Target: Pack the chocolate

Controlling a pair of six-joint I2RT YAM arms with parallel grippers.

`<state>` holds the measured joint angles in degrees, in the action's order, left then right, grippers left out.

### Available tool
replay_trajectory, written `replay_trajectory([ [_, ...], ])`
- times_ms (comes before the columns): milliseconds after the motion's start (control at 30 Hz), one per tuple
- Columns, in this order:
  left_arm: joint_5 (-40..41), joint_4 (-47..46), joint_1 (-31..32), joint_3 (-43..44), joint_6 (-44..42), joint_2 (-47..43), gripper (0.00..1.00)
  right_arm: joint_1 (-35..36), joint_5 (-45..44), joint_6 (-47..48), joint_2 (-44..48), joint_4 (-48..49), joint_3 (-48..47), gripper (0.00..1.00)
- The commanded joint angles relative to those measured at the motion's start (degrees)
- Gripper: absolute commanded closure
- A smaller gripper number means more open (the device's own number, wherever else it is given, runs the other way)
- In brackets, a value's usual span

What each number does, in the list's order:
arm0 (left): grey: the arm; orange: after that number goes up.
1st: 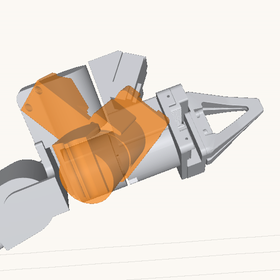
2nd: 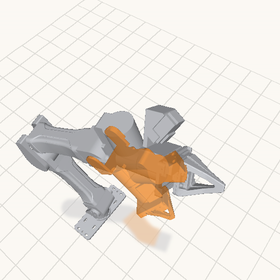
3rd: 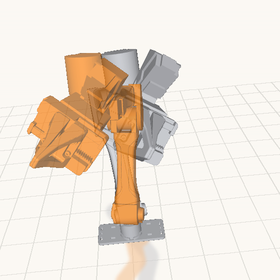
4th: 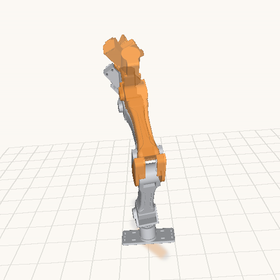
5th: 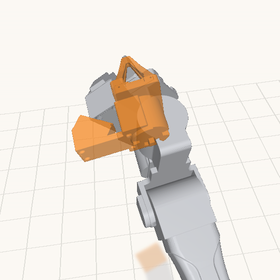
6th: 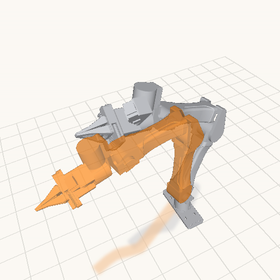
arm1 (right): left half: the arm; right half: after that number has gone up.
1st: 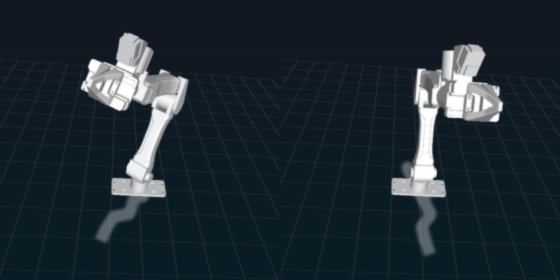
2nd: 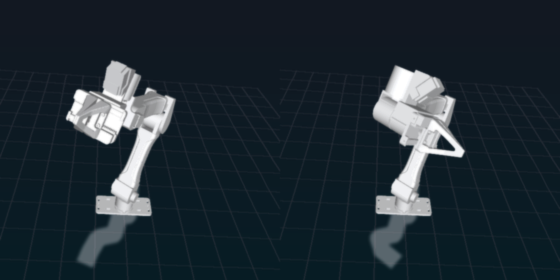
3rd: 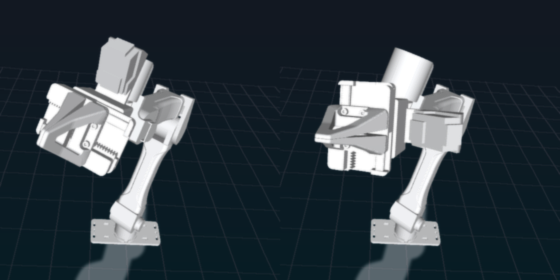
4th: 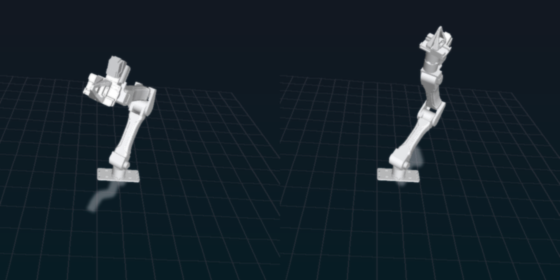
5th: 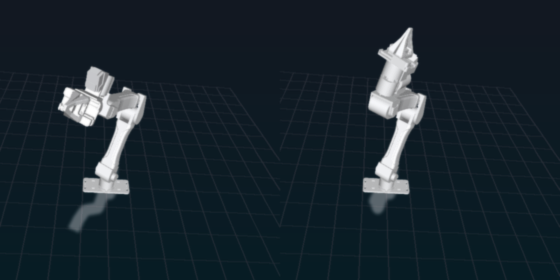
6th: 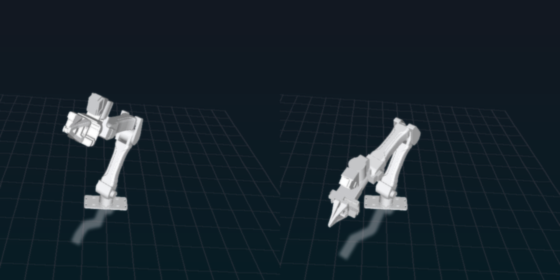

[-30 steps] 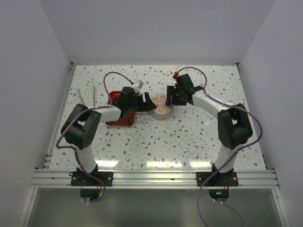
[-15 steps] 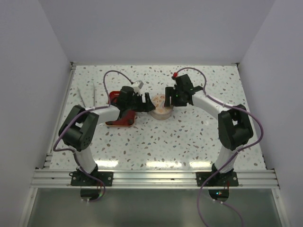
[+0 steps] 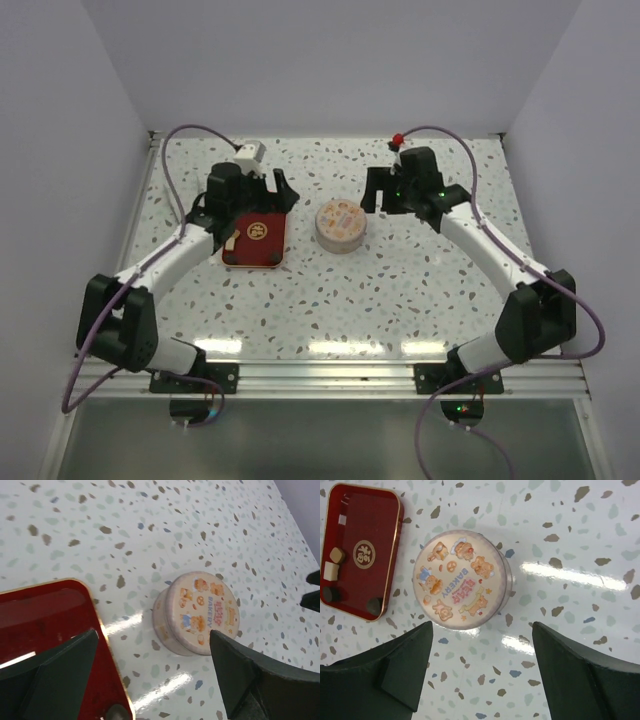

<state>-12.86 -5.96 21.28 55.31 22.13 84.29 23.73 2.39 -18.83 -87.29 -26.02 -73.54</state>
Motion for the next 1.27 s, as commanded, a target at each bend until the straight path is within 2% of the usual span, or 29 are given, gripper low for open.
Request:
replay_trajectory([
  [0, 4.5, 5.9, -5.9, 0.3, -2.5, -7.2, 0.0, -3.5, -2.1, 1.0, 4.9, -0.1, 4.4, 0.16],
  [33, 4.7, 9.0, -7.4, -0.3, -2.4, -8.3, 0.0, -5.8, -1.9, 0.8, 6.8, 0.2, 6.6, 0.15],
  [67, 4.7, 9.8, -10.7, -0.7, -2.3, -9.5, 0.0, -7.0, -1.7, 0.8, 8.2, 0.6, 7.8, 0.15],
  [167, 6.5, 11.2, -14.8, -3.3, -3.5, -14.5, 0.0, -11.8, -2.0, 1.2, 12.6, 0.7, 11.3, 0.15],
  [333, 14.3, 17.2, -16.0, -4.1, -6.6, -19.6, 0.0, -16.3, -4.8, 2.8, 19.0, -1.6, 13.2, 0.13],
  [633, 13.4, 20.9, -16.1, -0.3, -7.7, -25.7, 0.0, -17.2, -4.8, 1.3, 26.9, -4.8, 12.2, 0.12],
  [1233, 16.0, 21.6, -16.1, 0.9, -8.9, -27.0, 0.0, -17.2, -5.8, 1.7, 29.3, -6.2, 11.2, 0.1],
])
